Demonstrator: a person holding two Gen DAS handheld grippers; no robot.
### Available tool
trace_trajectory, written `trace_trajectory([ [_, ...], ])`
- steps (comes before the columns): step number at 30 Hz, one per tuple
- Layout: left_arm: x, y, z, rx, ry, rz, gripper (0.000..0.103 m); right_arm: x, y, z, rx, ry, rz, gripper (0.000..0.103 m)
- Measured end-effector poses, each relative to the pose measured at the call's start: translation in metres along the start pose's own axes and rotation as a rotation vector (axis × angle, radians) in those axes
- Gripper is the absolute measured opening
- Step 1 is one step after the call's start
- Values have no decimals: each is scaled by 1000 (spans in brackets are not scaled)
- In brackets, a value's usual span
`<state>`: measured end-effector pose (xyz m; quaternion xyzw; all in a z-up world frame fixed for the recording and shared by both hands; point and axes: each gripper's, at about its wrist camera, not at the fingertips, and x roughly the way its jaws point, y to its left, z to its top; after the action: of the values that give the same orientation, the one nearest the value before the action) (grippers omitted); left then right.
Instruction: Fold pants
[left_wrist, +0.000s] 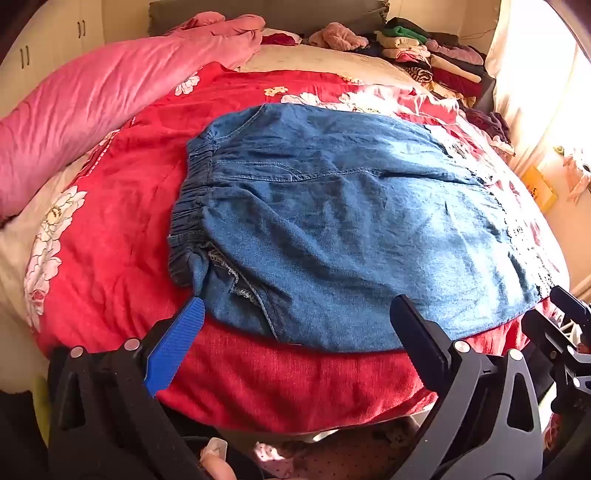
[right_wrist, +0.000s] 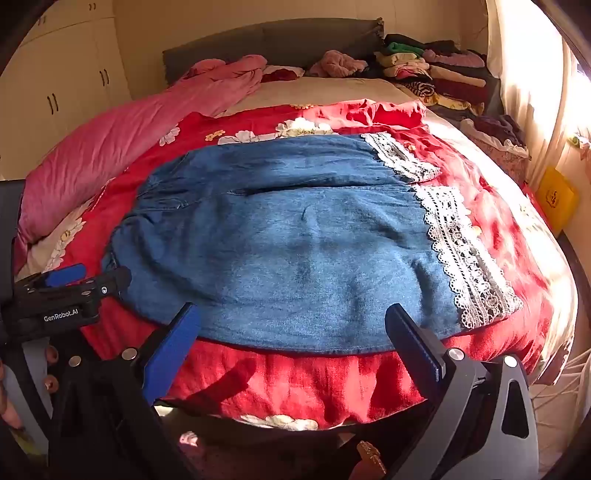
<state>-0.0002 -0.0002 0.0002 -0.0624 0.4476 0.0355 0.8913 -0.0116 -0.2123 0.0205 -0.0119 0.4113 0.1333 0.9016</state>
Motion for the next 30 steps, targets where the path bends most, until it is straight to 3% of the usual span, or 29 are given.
trace_trajectory([
  [30,-5,-3,1,5,1,2,95,-3,4,0,-10,-4,-6,99],
])
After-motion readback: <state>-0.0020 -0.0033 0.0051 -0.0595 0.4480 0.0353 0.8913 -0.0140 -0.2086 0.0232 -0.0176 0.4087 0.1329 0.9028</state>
